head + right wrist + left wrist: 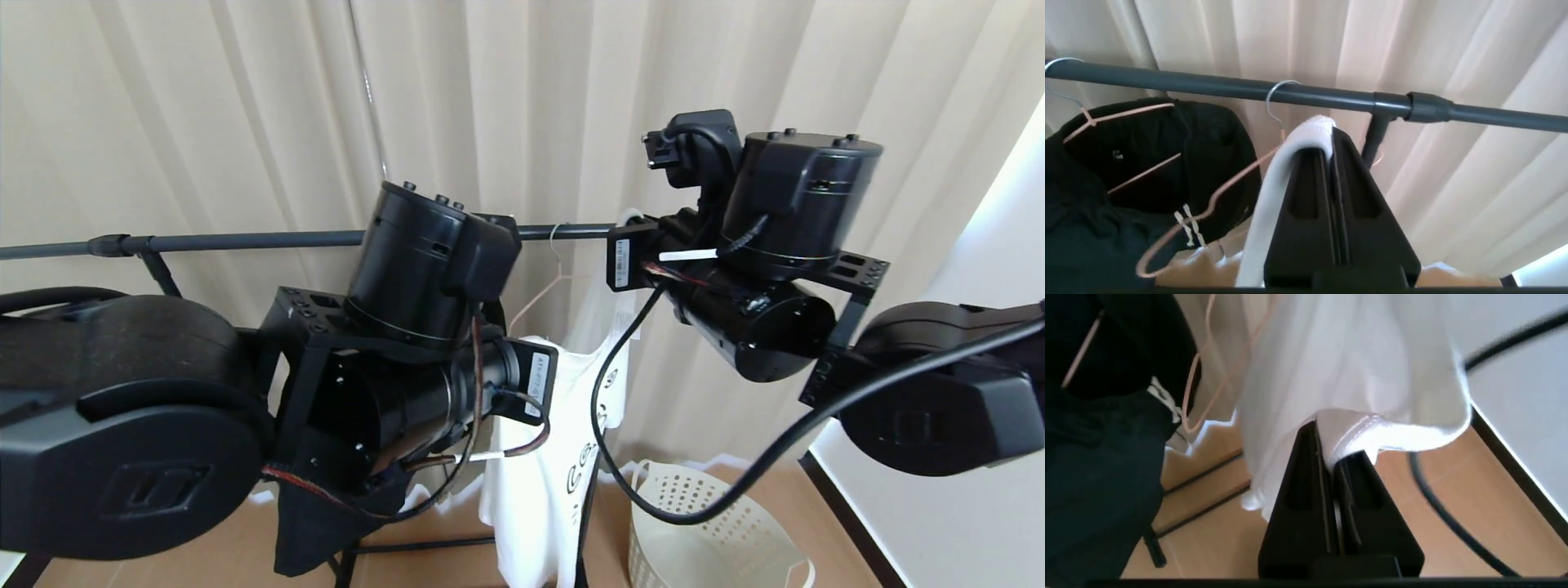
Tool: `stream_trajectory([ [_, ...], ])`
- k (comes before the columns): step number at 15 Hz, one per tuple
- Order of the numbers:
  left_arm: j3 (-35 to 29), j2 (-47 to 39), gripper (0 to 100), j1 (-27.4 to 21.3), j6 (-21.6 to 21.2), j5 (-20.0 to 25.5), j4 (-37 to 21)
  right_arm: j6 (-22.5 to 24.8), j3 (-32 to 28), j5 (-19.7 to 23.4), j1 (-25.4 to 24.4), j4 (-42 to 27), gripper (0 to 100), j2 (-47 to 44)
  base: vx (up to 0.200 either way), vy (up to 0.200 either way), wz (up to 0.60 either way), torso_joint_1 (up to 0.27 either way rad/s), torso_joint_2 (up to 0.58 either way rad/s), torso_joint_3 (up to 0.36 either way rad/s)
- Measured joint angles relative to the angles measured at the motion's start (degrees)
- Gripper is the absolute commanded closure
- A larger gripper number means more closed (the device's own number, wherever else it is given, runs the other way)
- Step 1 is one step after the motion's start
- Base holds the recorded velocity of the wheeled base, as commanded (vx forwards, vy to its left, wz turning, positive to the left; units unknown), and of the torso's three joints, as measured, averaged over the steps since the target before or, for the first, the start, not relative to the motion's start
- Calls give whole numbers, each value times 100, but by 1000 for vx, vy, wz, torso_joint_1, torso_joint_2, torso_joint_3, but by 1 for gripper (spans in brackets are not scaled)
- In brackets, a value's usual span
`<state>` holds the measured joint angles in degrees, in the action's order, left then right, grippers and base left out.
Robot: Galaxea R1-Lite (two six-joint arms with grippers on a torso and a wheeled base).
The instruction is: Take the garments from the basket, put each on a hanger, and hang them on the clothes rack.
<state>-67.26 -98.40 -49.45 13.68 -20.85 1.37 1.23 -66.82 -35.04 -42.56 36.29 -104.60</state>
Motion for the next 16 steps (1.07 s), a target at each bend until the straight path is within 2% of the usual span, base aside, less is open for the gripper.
stream_trajectory([
  [2,12,66,100,226,-9,-187,71,10,332,-5,2,-4,100,319,0,0,0,0,0,0],
  [5,-226,-18,100,603,-104,-414,607,7,1097,-35,-40,40,100,809,0,0,0,0,0,0],
  [11,-1328,-578,100,846,-134,-496,700,178,1826,-40,-101,-6,100,1319,0,0,0,0,0,0],
  [12,-1402,-641,100,852,-132,-499,697,189,1862,-35,-101,2,0,1349,0,0,0,0,0,0],
  [15,-1753,-785,100,829,-178,-503,681,528,2111,50,-41,-11,0,1436,0,0,0,0,0,0],
  [16,-1836,-802,100,835,-180,-501,673,646,2253,312,-2,0,0,1498,0,0,0,0,0,0],
])
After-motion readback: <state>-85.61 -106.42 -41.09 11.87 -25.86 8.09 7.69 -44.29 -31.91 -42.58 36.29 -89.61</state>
